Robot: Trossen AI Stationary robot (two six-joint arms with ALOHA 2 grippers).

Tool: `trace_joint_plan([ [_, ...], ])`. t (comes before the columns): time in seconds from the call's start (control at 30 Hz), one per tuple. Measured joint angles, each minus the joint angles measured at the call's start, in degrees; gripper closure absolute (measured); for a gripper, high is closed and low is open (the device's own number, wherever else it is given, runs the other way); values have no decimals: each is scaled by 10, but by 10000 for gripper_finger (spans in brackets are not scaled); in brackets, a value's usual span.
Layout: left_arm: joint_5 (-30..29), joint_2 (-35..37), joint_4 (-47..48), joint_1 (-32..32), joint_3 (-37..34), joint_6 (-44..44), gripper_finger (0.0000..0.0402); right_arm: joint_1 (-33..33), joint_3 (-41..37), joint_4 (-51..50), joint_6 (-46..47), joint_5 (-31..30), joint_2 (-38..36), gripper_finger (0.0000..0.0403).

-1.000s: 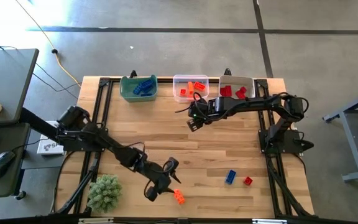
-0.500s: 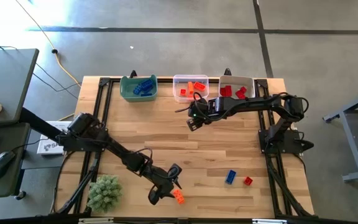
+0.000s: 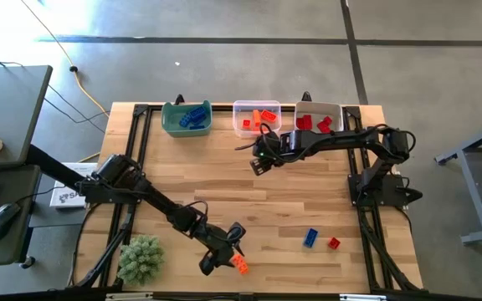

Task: Sort & place blocks by color
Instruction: Put the orange game piece into the transparent bin

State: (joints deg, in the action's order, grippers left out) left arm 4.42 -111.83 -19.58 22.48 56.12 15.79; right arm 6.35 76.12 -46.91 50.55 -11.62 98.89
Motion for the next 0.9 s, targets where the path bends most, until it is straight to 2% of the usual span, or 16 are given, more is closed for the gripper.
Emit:
trace_joint_plan([
  [0.6, 8, -19, 14, -10, 3, 55, 193, 0, 0, 18, -2, 0, 0, 197],
  [0.9, 5, -49, 17, -7, 40, 56, 193, 0, 0, 18, -6, -1, 0, 197],
])
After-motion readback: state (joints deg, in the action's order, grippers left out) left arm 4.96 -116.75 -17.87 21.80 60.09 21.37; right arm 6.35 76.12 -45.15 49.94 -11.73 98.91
